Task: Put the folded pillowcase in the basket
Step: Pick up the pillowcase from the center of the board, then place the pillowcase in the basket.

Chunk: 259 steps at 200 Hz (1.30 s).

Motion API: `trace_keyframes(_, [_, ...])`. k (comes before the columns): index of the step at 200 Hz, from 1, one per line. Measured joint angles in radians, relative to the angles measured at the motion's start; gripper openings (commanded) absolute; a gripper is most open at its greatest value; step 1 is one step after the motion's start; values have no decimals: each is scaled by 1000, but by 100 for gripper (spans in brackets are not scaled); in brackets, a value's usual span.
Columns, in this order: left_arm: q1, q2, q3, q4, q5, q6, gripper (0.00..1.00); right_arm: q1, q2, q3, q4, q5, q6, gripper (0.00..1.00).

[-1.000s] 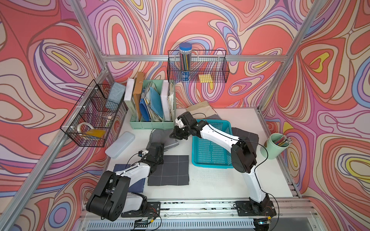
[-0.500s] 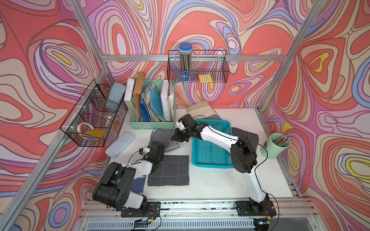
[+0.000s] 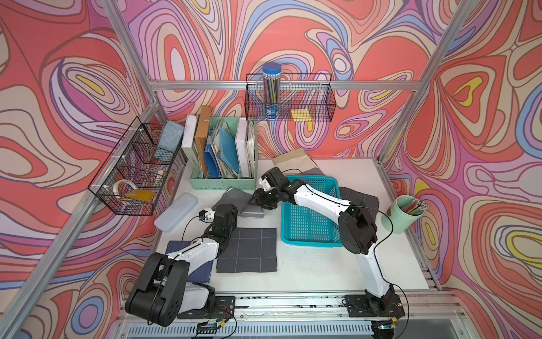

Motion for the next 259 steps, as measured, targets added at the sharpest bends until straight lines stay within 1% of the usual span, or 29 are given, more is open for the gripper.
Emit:
trace_keyframes(6, [3,-7,9,-13,-2,14,0,0,-17,-12,-2,6,-3,65])
trace_keyframes(36, [19,-20,58,-62,-3,77,0,-1,-116,-62,-5,17,-10,67])
trace_keyframes(65, [40,-28,109,-94,9,140,0,-3,-208,-116,5,4,11,71])
trace_keyframes(90, [64,-27,137,-106,45,175,0,-5,-301,-240,44,-27,58,72])
trace_keyframes(112, [67,-27,150,-119,71,201,0,-5,-361,-324,37,-23,76,72])
trace_keyframes(133, [68,-27,157,-145,101,222,0,-7,-396,-332,1,11,63,72])
trace_keyframes(150, [68,-27,193,-192,133,250,0,-14,-422,-314,-27,43,45,71])
trace_keyframes(169, [68,-26,301,-290,178,322,0,-39,-458,-296,-61,90,14,71])
trace_keyframes(211, [68,-23,652,-505,295,531,0,-160,-558,-287,-149,188,-56,70])
trace_keyframes(236, [70,22,855,-612,422,623,0,-230,-626,-302,-181,247,-90,70])
trace_keyframes(259, [62,95,982,-690,546,663,0,-272,-684,-339,-201,275,-114,70])
